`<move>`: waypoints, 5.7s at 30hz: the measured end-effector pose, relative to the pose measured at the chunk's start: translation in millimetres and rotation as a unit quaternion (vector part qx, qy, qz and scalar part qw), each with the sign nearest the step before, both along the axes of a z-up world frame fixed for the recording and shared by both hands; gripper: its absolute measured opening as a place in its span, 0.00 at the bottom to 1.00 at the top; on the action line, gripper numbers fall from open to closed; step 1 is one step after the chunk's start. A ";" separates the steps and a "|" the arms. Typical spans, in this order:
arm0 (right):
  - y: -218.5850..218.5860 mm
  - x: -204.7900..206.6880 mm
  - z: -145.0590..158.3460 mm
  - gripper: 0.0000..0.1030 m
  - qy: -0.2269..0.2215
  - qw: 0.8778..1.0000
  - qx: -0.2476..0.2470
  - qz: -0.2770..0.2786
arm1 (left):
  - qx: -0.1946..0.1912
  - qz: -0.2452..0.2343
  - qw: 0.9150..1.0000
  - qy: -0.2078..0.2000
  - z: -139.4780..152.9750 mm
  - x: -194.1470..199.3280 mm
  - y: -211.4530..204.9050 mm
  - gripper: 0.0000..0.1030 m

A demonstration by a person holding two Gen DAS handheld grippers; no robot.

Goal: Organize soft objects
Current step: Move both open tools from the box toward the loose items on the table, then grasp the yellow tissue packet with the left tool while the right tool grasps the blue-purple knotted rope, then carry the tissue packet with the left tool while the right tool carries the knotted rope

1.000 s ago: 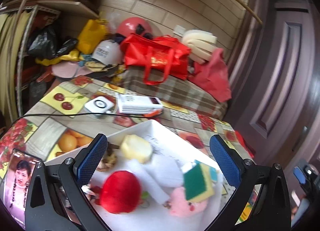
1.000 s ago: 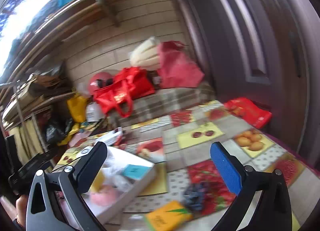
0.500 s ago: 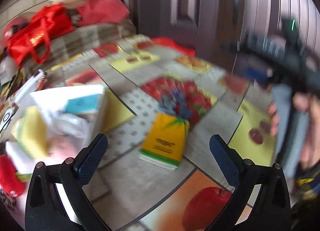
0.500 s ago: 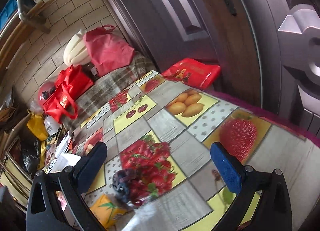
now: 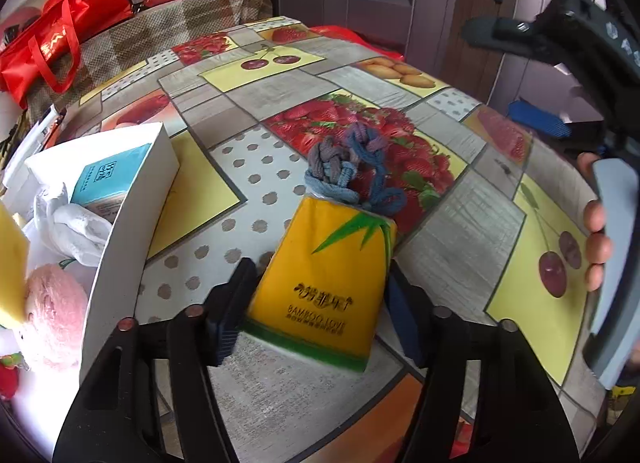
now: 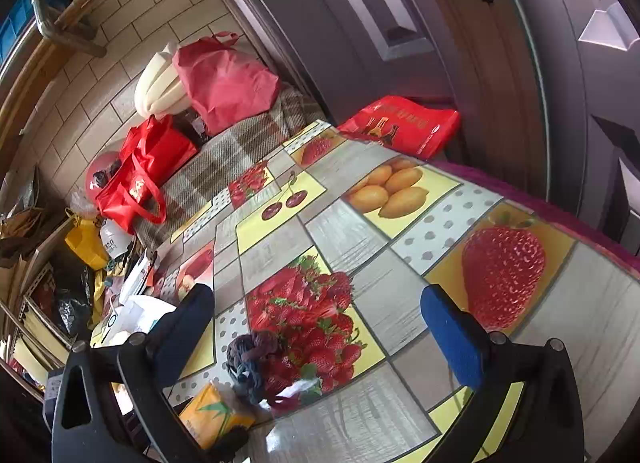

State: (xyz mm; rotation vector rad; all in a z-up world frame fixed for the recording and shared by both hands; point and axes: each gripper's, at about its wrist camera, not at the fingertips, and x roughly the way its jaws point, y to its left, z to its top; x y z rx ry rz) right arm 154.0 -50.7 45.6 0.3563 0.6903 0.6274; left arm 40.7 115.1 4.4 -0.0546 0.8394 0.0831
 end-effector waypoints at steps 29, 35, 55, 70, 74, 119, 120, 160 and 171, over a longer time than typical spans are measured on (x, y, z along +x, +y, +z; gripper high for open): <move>116.3 -10.5 -33.9 0.83 -0.001 0.978 -0.154 0.137 | -0.023 0.075 0.992 -0.098 40.2 -47.4 32.9 0.49; 113.5 -10.0 -35.5 0.80 0.008 0.980 -0.148 0.133 | -0.020 0.083 0.992 -0.090 37.7 -46.2 36.3 0.49; 129.2 -21.3 -38.5 0.80 -0.008 0.968 -0.198 0.156 | 0.056 0.061 0.996 -0.043 16.6 -45.2 2.0 0.53; 51.0 10.8 -42.2 0.18 0.018 0.977 -0.159 0.140 | 0.024 0.032 0.998 -0.048 22.3 -49.9 -5.3 0.53; 50.5 10.2 -42.2 0.18 0.023 0.979 -0.145 0.142 | 0.045 0.083 0.994 -0.061 20.7 -53.2 -2.1 0.53; 48.2 8.8 -40.9 0.19 0.017 0.981 -0.114 0.159 | 0.014 0.052 0.998 -0.019 4.4 -40.1 0.8 0.47; 47.3 7.0 -39.4 0.19 0.012 0.981 -0.110 0.159 | 0.018 0.053 0.998 -0.035 8.9 -42.6 0.5 0.47; 51.7 -92.2 40.7 0.19 -0.190 0.970 -0.034 0.149 | 0.060 0.193 0.953 -0.226 79.1 -112.9 54.4 0.47; 60.2 -104.3 46.8 0.19 -0.199 0.966 -0.035 0.162 | 0.043 0.225 0.943 -0.241 87.3 -127.3 76.6 0.48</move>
